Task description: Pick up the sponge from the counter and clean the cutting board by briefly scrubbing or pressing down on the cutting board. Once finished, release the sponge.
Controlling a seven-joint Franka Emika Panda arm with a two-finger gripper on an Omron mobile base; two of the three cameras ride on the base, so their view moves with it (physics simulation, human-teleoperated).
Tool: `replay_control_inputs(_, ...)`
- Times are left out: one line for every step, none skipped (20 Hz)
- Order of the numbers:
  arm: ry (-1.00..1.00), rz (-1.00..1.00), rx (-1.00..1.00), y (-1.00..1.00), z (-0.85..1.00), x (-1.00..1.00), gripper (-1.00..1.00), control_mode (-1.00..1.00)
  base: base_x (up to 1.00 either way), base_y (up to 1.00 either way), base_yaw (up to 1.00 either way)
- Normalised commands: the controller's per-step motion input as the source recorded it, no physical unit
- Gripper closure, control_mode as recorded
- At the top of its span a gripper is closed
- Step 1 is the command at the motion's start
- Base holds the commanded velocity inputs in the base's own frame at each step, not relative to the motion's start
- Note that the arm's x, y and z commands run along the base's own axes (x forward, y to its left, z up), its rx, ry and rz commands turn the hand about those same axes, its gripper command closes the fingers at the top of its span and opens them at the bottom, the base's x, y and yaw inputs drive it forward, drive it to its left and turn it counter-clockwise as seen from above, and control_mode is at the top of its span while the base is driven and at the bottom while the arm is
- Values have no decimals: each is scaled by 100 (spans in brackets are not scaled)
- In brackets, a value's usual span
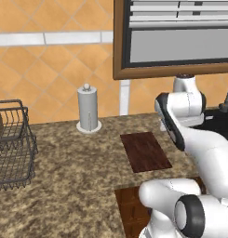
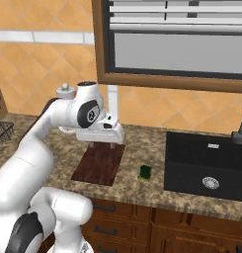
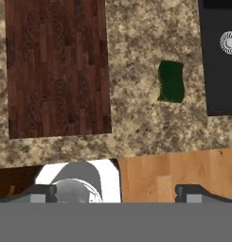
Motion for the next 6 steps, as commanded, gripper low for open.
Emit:
replay_control_inputs(-2,-4,-39,100,100,-76,-100,-100,0,0,0)
replay_control_inputs(-4,-5,-39,100,100,-75,-100,-100,0,0,0)
replay_control_inputs(-5,-7,-41,100,100,-74,-100,-100,0,0,0)
replay_control_inputs(-7,-7,-42,100,100,-73,-100,-100,0,0,0)
replay_control_inputs(-7,-8,-45,100,73,-62,-100,-100,0,0,0)
replay_control_inputs(0,-5,-47,100,34,-42,-100,-100,0,0,0)
